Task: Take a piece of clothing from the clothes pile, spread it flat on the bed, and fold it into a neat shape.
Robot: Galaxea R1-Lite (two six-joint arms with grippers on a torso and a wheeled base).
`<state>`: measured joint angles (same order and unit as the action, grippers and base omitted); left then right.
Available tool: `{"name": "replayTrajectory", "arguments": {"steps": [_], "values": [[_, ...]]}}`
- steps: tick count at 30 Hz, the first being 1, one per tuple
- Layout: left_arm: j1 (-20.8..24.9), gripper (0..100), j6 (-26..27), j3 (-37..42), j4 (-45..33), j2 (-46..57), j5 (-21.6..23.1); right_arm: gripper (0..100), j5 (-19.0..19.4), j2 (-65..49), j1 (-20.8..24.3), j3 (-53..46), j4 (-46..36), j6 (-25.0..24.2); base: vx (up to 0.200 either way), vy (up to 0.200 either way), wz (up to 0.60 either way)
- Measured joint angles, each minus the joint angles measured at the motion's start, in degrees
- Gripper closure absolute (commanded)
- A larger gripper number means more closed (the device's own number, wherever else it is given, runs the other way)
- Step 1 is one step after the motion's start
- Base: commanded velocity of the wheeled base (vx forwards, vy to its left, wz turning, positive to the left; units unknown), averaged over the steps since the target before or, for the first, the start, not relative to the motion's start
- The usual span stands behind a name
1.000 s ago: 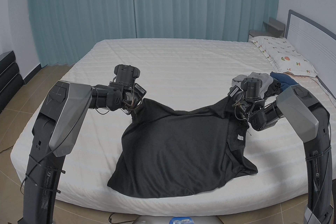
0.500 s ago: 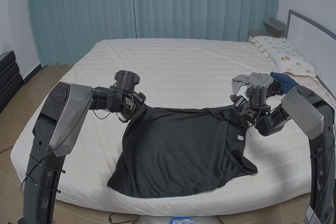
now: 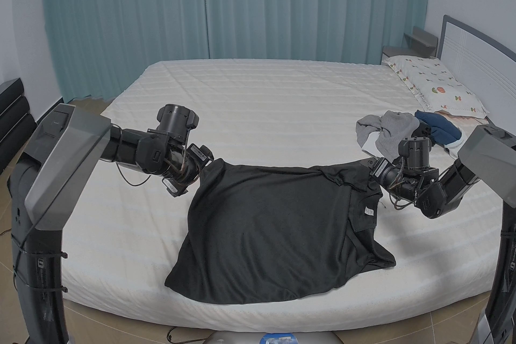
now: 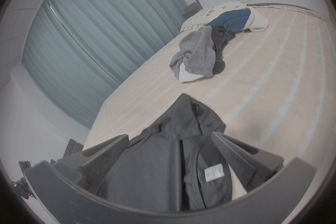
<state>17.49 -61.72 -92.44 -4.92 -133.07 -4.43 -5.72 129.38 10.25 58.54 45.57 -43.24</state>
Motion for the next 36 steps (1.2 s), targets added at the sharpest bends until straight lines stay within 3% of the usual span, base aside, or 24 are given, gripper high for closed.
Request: {"name": "replayTrajectory", "arguments": {"steps": [8,15,21,24,36], "values": [[-0.02,0,0.0,16.94,11.96,8.09,2.19,0,3.56,-5.01,0.07,-9.95,2.96,-0.3,0.0,0.0,0.0],[0.69,0,-0.05,30.7,22.99,11.57,3.01,0,4.35,-5.73,0.2,-20.13,14.84,0.02,0.0,0.0,0.0],[1.38,0,-0.4,40.19,31.99,12.73,3.45,0,4.68,-5.38,0.35,-25.93,17.91,0.3,-0.2,0.0,0.0],[1.94,0,-0.41,44.02,34.23,12.84,3.56,0,4.88,-5.35,0.51,-28.04,18.44,0.38,-0.2,0.0,0.0],[2.34,0,2.35,50.54,35.02,12.26,2.77,0,4.96,-6.47,0.57,-31.95,18.72,0.52,0.0,0.0,0.0]]}}
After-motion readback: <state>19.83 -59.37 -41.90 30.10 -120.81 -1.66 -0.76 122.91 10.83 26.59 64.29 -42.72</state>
